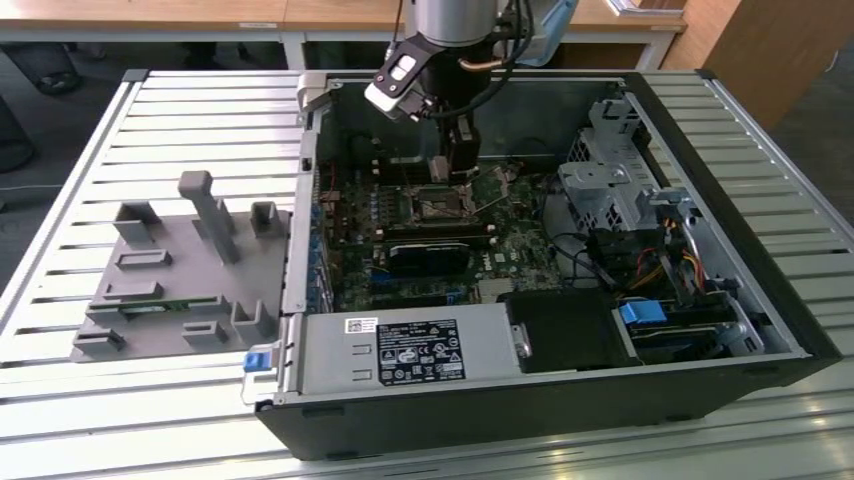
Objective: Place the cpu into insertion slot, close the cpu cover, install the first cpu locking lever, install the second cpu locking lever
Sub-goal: 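Place the cpu into insertion slot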
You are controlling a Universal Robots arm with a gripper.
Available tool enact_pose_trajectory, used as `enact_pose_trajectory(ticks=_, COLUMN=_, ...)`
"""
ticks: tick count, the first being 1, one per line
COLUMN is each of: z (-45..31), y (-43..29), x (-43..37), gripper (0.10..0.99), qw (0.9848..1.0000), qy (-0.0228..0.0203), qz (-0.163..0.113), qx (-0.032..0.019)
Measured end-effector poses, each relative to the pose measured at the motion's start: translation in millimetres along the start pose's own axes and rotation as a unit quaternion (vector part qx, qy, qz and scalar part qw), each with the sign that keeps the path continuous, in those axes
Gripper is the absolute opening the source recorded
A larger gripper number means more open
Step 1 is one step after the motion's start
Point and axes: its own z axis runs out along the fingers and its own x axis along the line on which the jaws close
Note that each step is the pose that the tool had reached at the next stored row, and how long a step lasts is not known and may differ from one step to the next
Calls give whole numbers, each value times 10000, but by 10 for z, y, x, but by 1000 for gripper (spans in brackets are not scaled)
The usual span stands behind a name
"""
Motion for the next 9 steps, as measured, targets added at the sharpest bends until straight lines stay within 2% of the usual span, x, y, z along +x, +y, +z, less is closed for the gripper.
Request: enact_pose_trajectory(ticks=9, z=53, y=-5, x=8, gripper=537, qw=10000, qy=0, qz=0, qx=0)
